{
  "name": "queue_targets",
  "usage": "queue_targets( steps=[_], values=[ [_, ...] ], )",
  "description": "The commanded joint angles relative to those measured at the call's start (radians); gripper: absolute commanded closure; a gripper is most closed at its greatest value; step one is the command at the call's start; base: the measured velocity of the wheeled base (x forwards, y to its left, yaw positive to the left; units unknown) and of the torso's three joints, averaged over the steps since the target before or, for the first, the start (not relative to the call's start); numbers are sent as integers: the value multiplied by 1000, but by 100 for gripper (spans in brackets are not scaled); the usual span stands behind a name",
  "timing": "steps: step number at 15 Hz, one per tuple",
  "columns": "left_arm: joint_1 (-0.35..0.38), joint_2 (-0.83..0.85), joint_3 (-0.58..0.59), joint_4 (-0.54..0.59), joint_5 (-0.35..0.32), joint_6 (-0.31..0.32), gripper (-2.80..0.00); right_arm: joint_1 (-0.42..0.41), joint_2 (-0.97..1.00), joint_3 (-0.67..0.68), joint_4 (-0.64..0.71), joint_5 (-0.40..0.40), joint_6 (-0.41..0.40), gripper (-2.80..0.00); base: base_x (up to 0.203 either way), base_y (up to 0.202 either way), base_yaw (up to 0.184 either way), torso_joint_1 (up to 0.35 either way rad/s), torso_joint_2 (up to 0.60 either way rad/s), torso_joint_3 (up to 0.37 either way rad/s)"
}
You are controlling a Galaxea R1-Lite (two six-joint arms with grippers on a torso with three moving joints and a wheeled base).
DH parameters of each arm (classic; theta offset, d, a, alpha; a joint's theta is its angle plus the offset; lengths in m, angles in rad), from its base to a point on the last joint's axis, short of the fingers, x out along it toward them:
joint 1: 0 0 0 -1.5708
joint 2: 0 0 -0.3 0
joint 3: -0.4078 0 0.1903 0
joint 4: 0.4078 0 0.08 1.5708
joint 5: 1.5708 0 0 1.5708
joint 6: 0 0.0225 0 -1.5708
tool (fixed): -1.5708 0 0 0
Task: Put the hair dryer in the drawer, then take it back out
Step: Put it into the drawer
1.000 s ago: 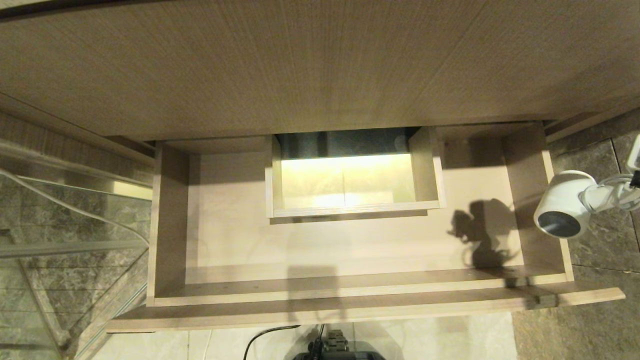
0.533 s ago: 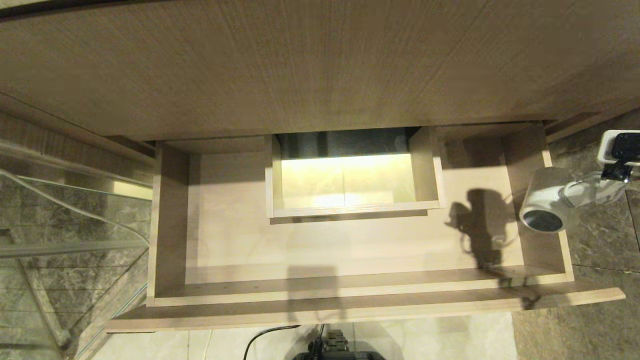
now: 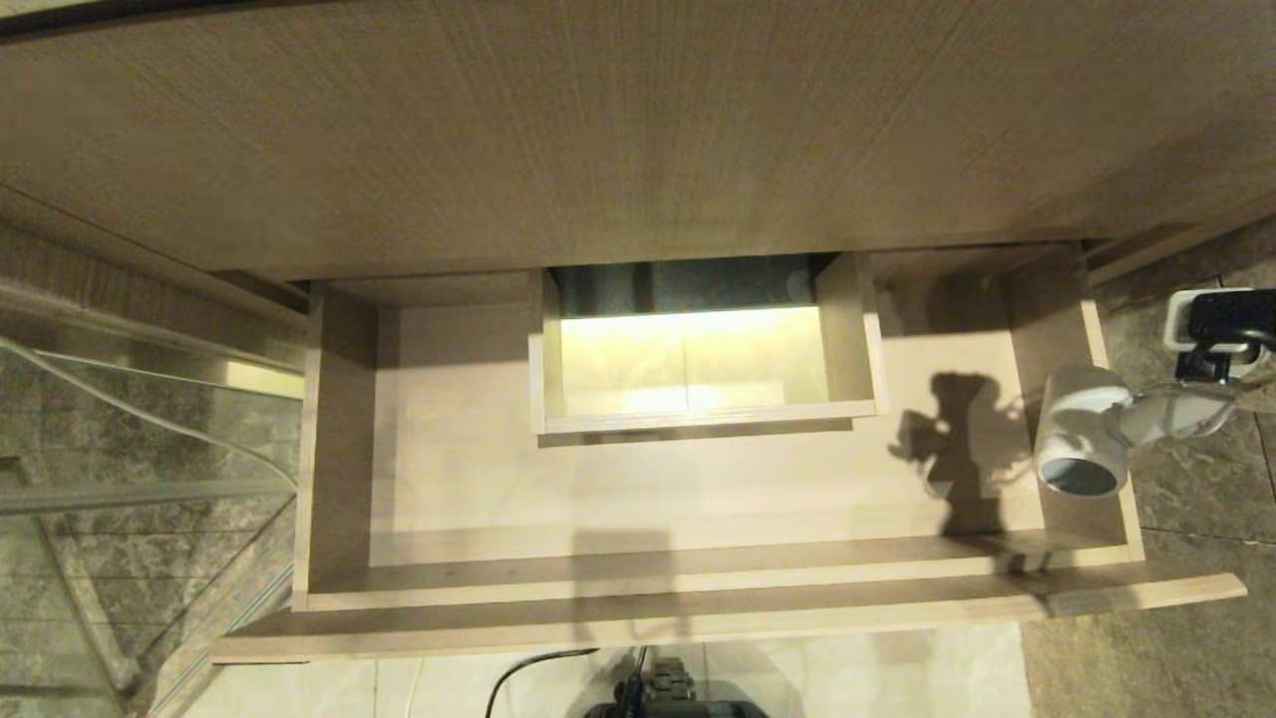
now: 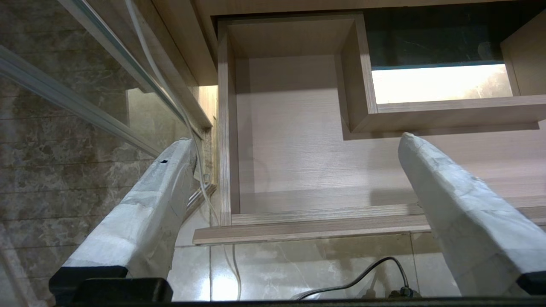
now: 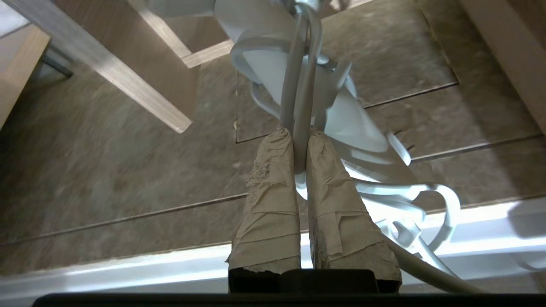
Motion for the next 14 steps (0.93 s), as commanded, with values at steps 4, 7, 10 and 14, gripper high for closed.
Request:
queue_targets(
  steps=[4, 7, 10, 14],
  values=[
    [0, 0, 40, -1, 0, 1, -280, 0, 63, -60, 97, -5, -6, 0, 0, 0, 0, 0, 0, 0],
    [0, 0, 40, -1, 0, -1, -280, 21, 108, -109, 149, -6, -1, 0, 0, 0, 0, 0, 0, 0],
    [0, 0, 40, -2, 0, 0, -280, 35, 154, -143, 195, -7, 0, 0, 0, 0, 0, 0, 0, 0],
    [0, 0, 40, -1, 0, 1, -280, 38, 223, -196, 270, -5, 2, 0, 0, 0, 0, 0, 0, 0]
  ],
)
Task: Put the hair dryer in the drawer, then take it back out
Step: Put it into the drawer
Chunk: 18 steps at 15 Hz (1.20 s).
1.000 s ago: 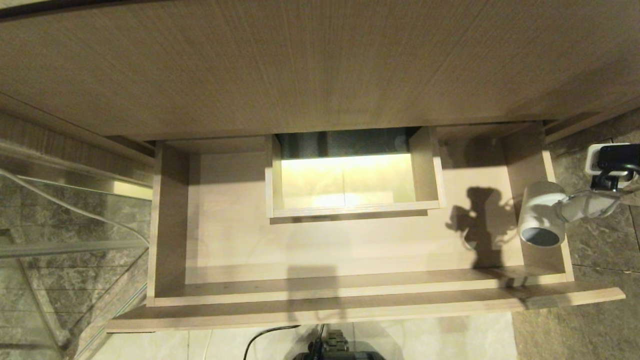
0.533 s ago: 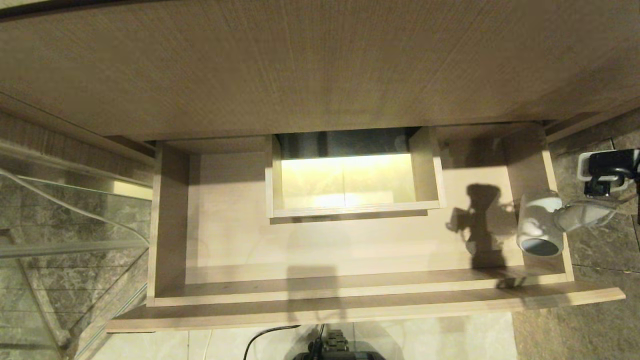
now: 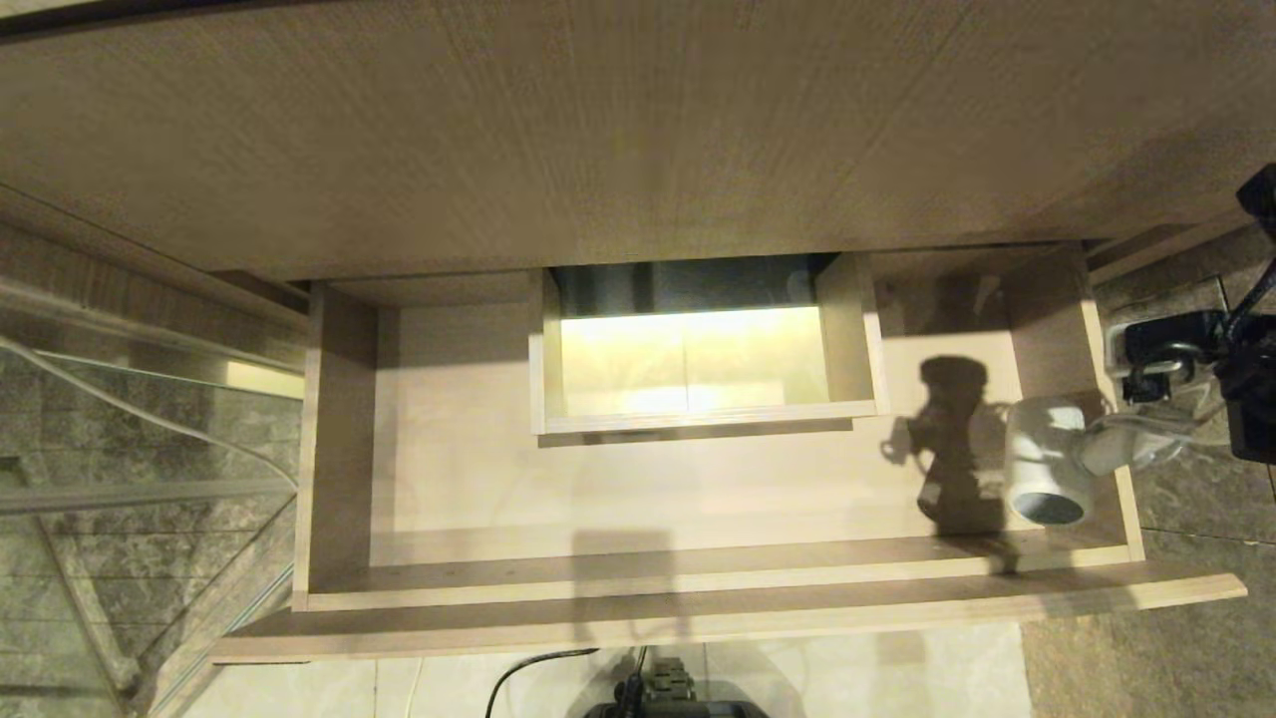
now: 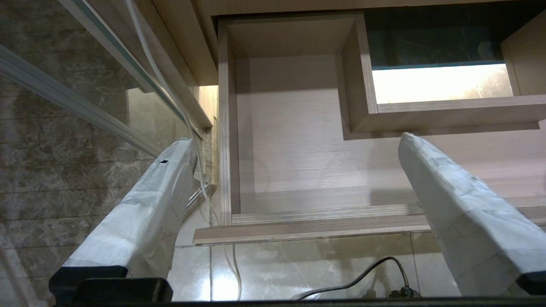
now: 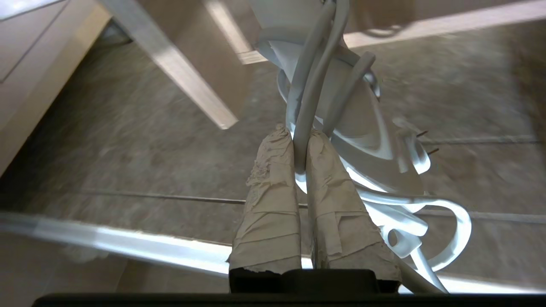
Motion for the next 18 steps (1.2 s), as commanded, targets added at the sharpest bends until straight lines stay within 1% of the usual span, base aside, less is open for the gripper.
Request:
queue_targets(
  steps=[1, 5, 8, 10, 13, 16, 17, 18],
  values=[
    [0, 0, 40, -2, 0, -1, -280, 2, 61, -31, 25, -1, -8, 0, 0, 0, 0, 0, 0, 0],
    [0, 0, 40, -2, 0, -2, -280, 12, 106, -42, 70, 1, -3, 0, 0, 0, 0, 0, 0, 0],
    [0, 0, 40, -2, 0, -1, -280, 35, 135, -42, 76, 3, -1, 0, 0, 0, 0, 0, 0, 0],
    [0, 0, 40, -2, 0, -2, -280, 63, 160, -56, 93, 2, 17, 0, 0, 0, 0, 0, 0, 0],
    [0, 0, 40, -2, 0, -1, -280, 95, 216, -120, 157, 2, 56, 0, 0, 0, 0, 0, 0, 0],
    [0, 0, 40, -3, 0, -1, -280, 99, 269, -174, 166, 2, 58, 0, 0, 0, 0, 0, 0, 0],
    [0, 0, 40, -2, 0, -1, -280, 99, 283, -188, 165, 2, 58, -280, 0, 0, 0, 0, 0, 0],
    [0, 0, 40, -2, 0, -1, -280, 99, 294, -196, 160, 4, 58, -280, 0, 0, 0, 0, 0, 0]
  ],
)
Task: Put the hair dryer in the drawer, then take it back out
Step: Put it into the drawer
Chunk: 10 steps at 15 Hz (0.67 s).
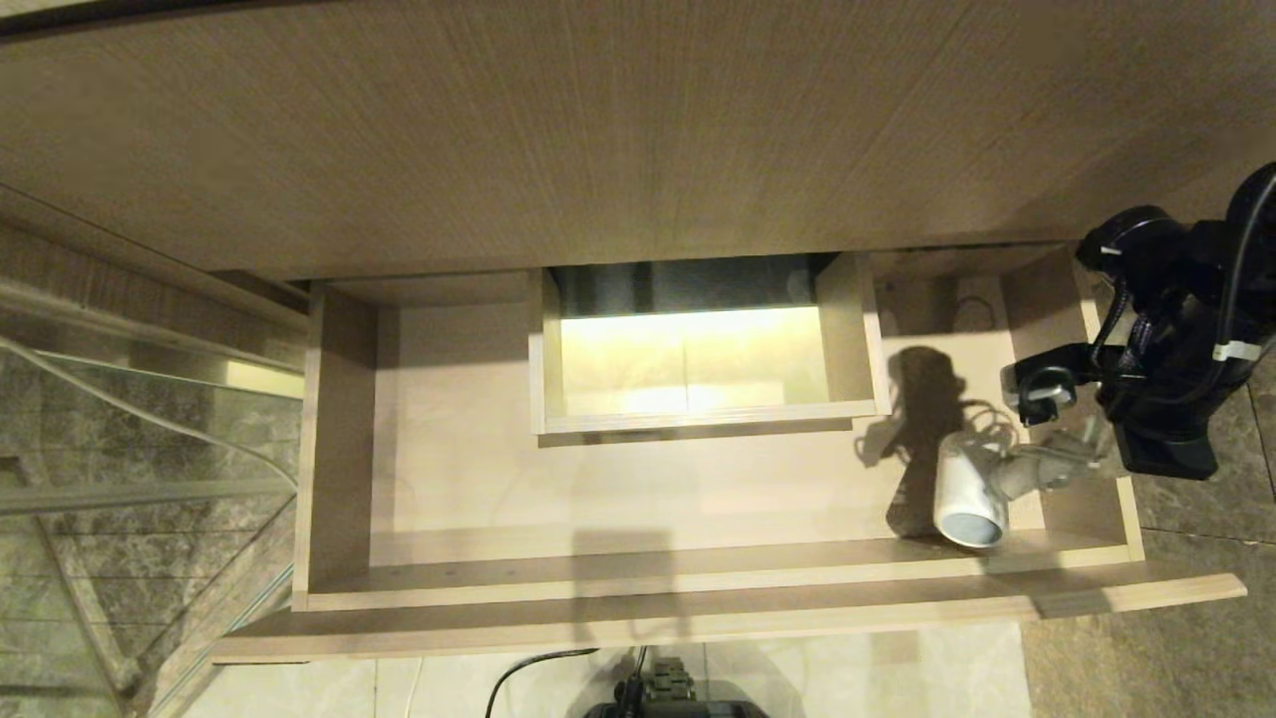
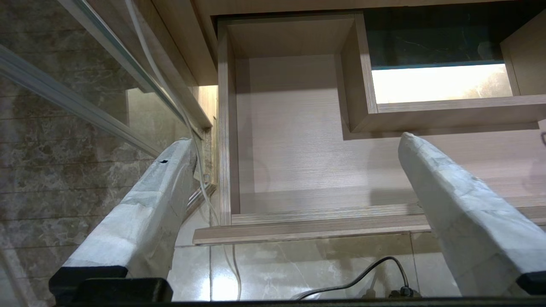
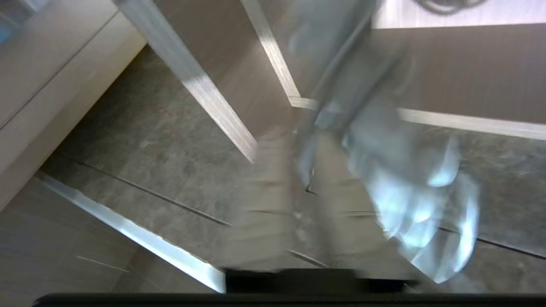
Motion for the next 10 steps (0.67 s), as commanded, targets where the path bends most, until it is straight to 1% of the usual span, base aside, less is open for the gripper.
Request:
queue_targets(
  steps=[1, 4, 8, 10],
  values=[
    [0, 0, 40, -2, 0, -1, -280, 1, 48, -29, -6, 0, -6, -280, 0, 0, 0, 0, 0, 0],
    [0, 0, 40, -2, 0, 0, -280, -1, 75, -68, -8, 1, -3, -280, 0, 0, 0, 0, 0, 0],
    [0, 0, 40, -2, 0, 0, -280, 1, 58, -77, -9, 8, 20, -280, 0, 0, 0, 0, 0, 0],
    [0, 0, 40, -2, 0, -1, -280, -1, 25, -78, -23, 39, 20, -280, 0, 0, 0, 0, 0, 0]
  ],
)
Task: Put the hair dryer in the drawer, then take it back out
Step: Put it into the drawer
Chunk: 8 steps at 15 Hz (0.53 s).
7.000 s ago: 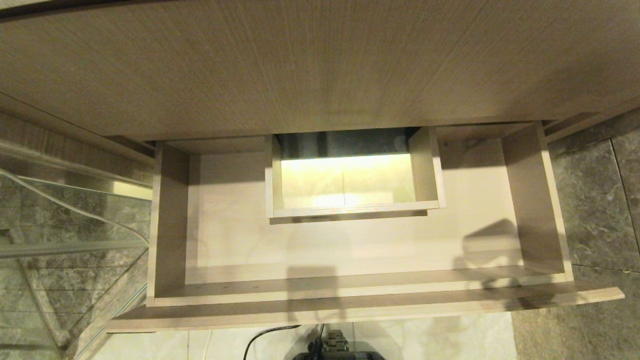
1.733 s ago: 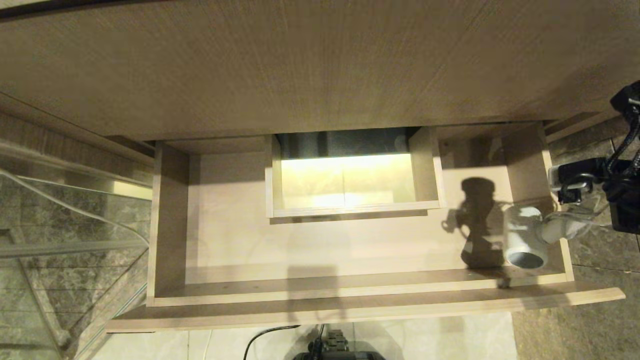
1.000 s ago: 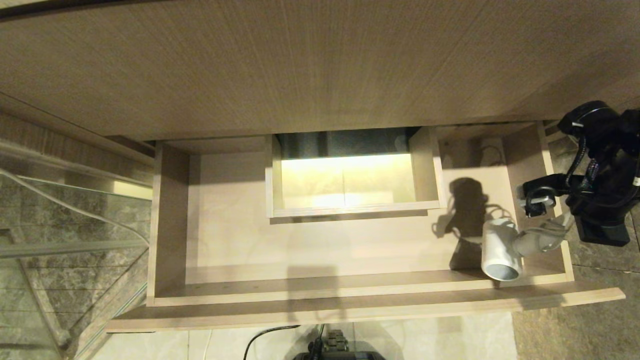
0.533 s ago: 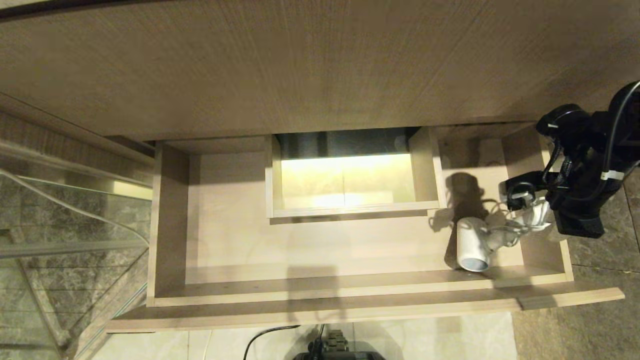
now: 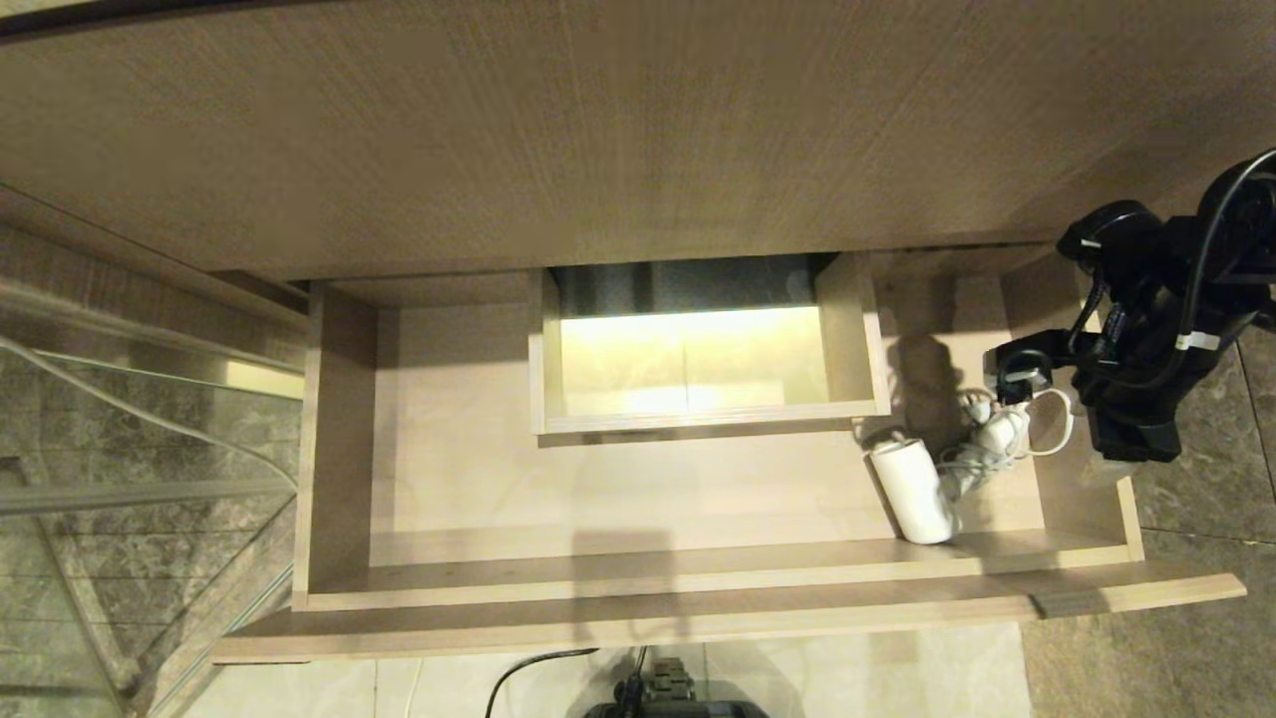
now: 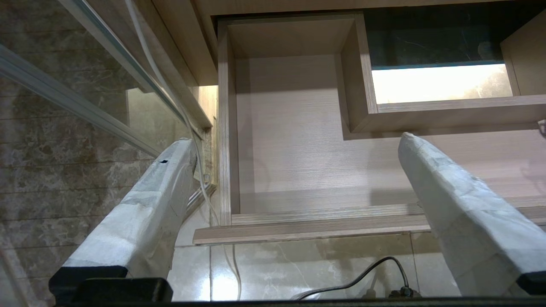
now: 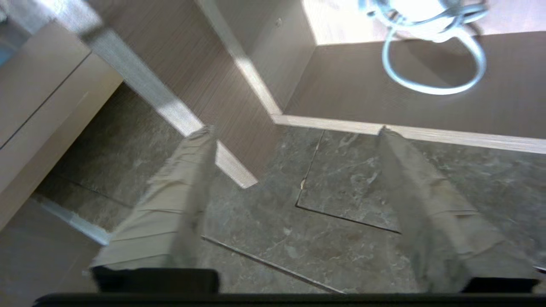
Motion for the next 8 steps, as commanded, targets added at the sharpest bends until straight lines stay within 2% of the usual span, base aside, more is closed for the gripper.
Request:
queue_targets(
  steps=[1, 4, 8],
  values=[
    [0, 0, 40, -1, 0, 0, -280, -3, -55, 0, -1, 30, -7, -280, 0, 0, 0, 0, 0, 0],
    [0, 0, 40, -1, 0, 0, -280, -10, -154, 17, 15, 47, -8, -280, 0, 0, 0, 0, 0, 0],
    [0, 0, 40, -1, 0, 0, -280, -44, -295, 116, 141, 15, 9, -280, 0, 0, 0, 0, 0, 0]
  ],
)
